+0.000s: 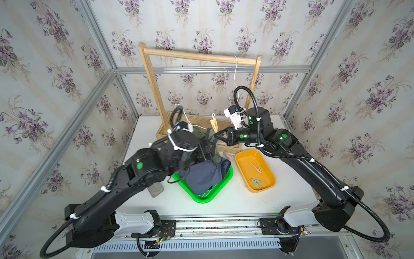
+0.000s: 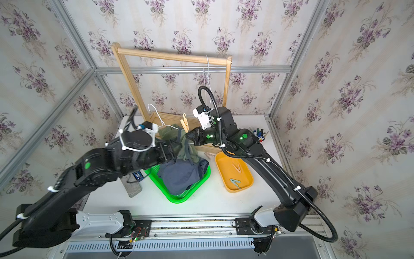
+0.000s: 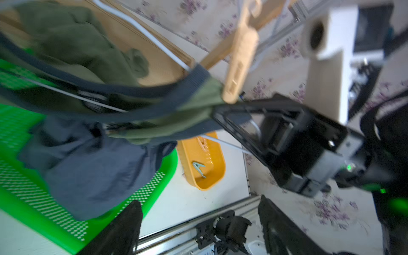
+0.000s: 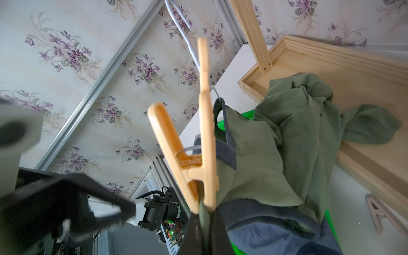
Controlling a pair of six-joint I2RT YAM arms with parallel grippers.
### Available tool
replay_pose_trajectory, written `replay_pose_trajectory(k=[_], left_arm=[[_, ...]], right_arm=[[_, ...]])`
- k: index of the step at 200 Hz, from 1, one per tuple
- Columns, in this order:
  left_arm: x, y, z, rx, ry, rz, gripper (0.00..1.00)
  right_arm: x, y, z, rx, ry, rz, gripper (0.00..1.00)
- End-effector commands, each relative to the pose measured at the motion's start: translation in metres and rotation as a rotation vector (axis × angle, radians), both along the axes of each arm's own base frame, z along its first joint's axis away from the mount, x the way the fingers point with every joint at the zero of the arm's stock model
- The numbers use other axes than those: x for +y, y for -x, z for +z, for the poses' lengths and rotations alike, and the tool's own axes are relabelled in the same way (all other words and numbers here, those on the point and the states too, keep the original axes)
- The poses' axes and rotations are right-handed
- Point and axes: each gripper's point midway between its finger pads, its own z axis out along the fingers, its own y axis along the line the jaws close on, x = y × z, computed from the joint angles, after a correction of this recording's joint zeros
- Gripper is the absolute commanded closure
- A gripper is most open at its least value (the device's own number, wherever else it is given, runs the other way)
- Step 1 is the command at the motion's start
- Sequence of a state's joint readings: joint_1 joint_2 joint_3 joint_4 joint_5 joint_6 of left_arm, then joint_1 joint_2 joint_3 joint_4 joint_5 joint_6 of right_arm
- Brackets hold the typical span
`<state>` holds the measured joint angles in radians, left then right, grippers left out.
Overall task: Remove the clothespins securing tank tops to the hanger
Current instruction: Place the clothespin in the storage box, then adjust the hanger.
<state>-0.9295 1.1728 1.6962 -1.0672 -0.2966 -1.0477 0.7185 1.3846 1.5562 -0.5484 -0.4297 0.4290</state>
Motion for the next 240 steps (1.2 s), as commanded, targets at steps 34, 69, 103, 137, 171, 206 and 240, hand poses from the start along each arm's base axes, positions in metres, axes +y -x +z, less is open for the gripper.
replay_pose_trajectory(k=[34,69,103,137,171,206,240], left_arm=[[0.132,0.004,-0.020,0.122,-0.195,0.273,0.15],[0.142,-0.009,-0.057,0.329,-0.087,0.277,0.15],[0.147,-0.027,-0.071,0.408,0.008,0.295,0.10],[0.146,-0.046,-0.079,0.473,0.066,0.300,0.05],[0.151,-0.061,-0.093,0.524,0.111,0.324,0.05],[0.158,-0.074,-0.105,0.542,0.161,0.355,0.05],[0.158,-0.085,-0.110,0.550,0.185,0.356,0.09]], right_arm=[[0.017,0.022,0.017,-0.053,-0.079,-0.066,1.00],[0.022,0.043,0.014,-0.048,-0.105,-0.077,1.00],[0.018,0.059,0.019,-0.068,-0.137,-0.083,1.00],[0.022,0.079,0.023,-0.080,-0.171,-0.043,1.00],[0.021,0.092,0.024,-0.094,-0.190,-0.033,1.00],[0.015,0.099,0.028,-0.103,-0.225,-0.033,1.00],[0.017,0.107,0.027,-0.105,-0.237,-0.011,1.00]])
